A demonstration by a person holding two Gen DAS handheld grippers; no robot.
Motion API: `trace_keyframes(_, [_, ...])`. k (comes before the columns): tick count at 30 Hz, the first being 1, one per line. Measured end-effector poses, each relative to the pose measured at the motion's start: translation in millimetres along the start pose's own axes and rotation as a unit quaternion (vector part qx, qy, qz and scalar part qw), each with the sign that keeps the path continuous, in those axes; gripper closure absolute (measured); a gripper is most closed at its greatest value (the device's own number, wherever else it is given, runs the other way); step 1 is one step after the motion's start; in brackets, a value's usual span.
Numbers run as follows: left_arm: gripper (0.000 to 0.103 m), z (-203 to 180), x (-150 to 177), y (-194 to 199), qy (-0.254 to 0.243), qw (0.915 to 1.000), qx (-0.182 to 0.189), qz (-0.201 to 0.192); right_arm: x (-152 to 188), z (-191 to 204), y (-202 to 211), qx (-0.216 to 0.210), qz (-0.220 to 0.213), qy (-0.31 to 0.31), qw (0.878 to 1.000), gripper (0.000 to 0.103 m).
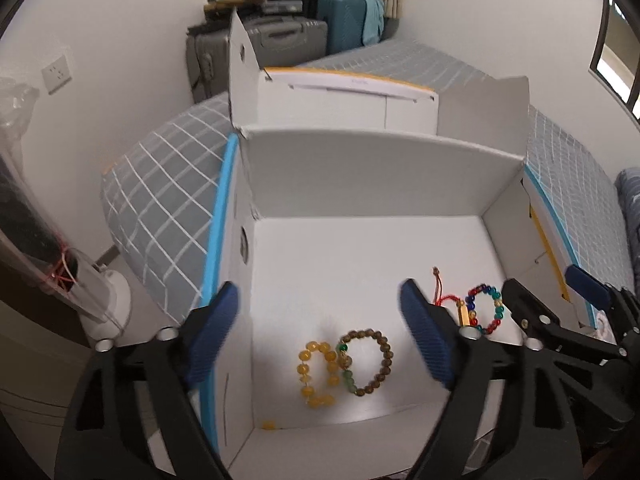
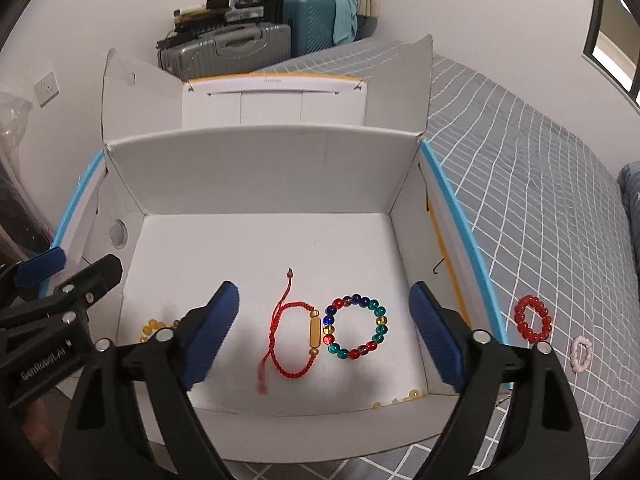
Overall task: Organize jewelry
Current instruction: 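Carry both bracelets into the white box and open both tools, then move both tools back from the box to the bed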
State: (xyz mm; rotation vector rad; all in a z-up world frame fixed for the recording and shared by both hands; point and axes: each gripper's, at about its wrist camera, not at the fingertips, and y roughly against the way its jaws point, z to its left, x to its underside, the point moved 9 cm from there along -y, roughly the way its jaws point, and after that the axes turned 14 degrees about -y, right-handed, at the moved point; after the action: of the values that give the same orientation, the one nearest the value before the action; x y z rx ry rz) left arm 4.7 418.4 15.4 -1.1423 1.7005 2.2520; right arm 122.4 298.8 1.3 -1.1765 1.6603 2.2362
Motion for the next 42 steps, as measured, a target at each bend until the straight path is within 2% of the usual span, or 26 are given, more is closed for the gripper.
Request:
trace_keyframes(11, [0.007,-5,-6,21,-0.004,0.9997,-0.005,-0.025,-7,-26,23,0.003,-0.027,-0.021,0.999,0.008])
trace_keyframes(17, [0.005,-18,-9,42,-0.012,0.9988,0.001,-0.047,-5,-66,47,0.017,-0.049,-0.035,0.998,0.007])
trace_keyframes(22, [0.005,-46,-10,59,-0.026,0.9974,0.023,-0.063,5,-112,71,0.039,-0.065,-0.055,0.996,0.007])
trace_keyframes(27, [0.006,-92,-7,76,-0.054,0.9942,0.054,-0.075,22,-170,106,0.062,-0.085,-0.086,0.991,0.007])
trace_keyframes(32, [0.006,-156,4,89,-0.099,0.9875,0.092,-0.081,53,-233,139,0.093,-0.095,-0.121,0.984,0.007])
trace_keyframes(42, [0.006,-296,51,93,-0.195,0.9663,0.154,-0.067,127,-345,176,0.147,-0.086,-0.187,0.967,0.007])
